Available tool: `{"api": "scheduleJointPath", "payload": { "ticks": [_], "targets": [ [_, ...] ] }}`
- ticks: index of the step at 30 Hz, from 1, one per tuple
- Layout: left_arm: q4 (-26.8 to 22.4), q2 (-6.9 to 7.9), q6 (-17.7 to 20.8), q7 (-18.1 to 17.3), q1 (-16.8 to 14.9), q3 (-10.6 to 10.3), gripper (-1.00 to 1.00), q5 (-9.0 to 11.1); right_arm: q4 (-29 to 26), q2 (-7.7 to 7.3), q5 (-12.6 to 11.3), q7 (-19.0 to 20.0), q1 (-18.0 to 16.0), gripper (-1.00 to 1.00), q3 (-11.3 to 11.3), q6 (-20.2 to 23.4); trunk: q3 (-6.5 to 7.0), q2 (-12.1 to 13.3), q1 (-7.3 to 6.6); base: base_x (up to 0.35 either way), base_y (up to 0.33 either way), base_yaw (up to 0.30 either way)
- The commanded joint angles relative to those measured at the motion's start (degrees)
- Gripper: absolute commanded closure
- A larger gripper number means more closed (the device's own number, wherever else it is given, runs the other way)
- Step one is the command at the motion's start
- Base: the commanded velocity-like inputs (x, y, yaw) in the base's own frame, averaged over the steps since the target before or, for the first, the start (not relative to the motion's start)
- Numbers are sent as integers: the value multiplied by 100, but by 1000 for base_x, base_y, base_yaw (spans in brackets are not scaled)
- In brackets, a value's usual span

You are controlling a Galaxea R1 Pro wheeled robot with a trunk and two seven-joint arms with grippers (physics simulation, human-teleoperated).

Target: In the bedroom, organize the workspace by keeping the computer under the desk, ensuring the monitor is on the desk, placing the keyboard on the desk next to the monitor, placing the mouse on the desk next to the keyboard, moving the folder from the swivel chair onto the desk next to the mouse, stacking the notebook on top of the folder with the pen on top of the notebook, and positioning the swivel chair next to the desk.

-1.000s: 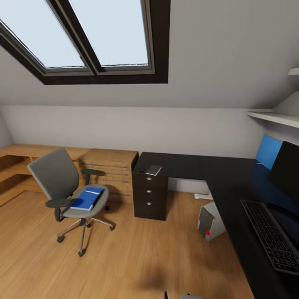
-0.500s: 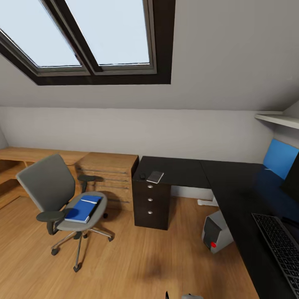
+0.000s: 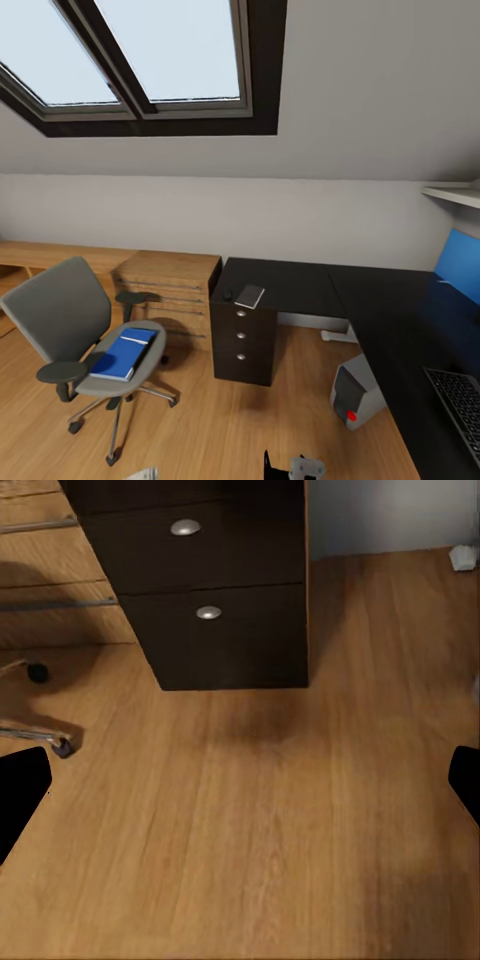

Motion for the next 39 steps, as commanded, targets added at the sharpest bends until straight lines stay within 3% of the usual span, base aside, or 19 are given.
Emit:
{"api": "scheduleJointPath", "payload": {
  "ticks": [1,2,4,5,6,8,9,11,13,15,16,17,19,20,23,26,33,39],
  "targets": [
    [-288,15,312,63,-4,-17,-100,33,-59,-11,-30,-128,-34,-100,45,-4,-11,-9,6,332,0,0],
    [-426,18,459,68,-4,-9,-100,33,-89,-14,-31,-187,-57,-100,43,3,-11,-9,6,332,0,0],
    [-1156,26,1113,91,-4,98,-100,33,-291,-18,-36,-599,-238,-100,41,129,-11,-9,6,332,0,0],
    [-1810,33,1612,100,-4,285,-100,37,-592,-23,-36,-919,-395,-100,41,591,-11,-9,6,332,0,0],
    [-1992,34,1768,101,-4,348,-100,40,-687,-24,-35,-980,-432,-100,41,782,-11,-9,6,332,0,0],
    [-2729,28,2566,107,-4,668,-100,50,-1128,-36,-30,-1184,-592,-100,38,1774,-11,-9,6,332,0,0],
    [-2886,21,2786,110,-2,754,-100,54,-1253,-48,-29,-1228,-635,-100,37,2050,-11,-9,6,332,0,0],
    [-3363,-17,3643,130,-15,1013,-100,63,-1925,-149,-27,-1416,-857,-100,35,3317,-11,-9,6,332,0,0],
    [-3478,-54,3879,135,-111,1078,-100,70,-2356,-194,-25,-1499,-1007,-100,31,3927,-11,-9,6,332,0,0],
    [-3549,-85,4063,152,-350,1151,-100,83,-2884,-244,-25,-1661,-1394,-100,-145,4837,-11,-9,6,333,0,0],
    [-3558,-86,4082,155,-390,1175,-100,87,-2942,-250,-27,-1687,-1498,-100,-220,5024,-11,-9,6,333,0,0],
    [-3578,-84,4112,159,-447,1246,-100,97,-3025,-258,-33,-1722,-1719,-100,-398,5380,-11,-9,6,333,0,0],
    [-3591,-83,4133,162,-484,1348,-100,111,-3075,-263,-37,-1740,-1934,-100,-607,5684,-11,-9,6,333,0,0],
    [-3596,-88,4146,164,-509,1454,-100,122,-3107,-267,-39,-1752,-2115,-100,-826,5913,-11,-9,6,333,0,0],
    [-3595,-99,4157,166,-540,1601,-100,137,-3146,-271,-42,-1768,-2359,-100,-1204,6216,-11,-9,6,329,0,0],
    [-3593,-110,4152,167,-554,1669,-100,116,-3157,-276,-41,-1768,-2451,-100,-1352,6306,-11,-9,6,176,0,0],
    [-3593,-96,4130,167,-557,1693,-100,79,-3203,-248,-20,-1779,-2438,-100,-1347,6288,-11,-9,6,95,0,8],
    [-3589,-100,4126,167,-558,1685,-100,82,-3189,-246,-26,-1767,-2436,-100,-1346,6286,-11,-9,6,317,0,235]
  ]
}}
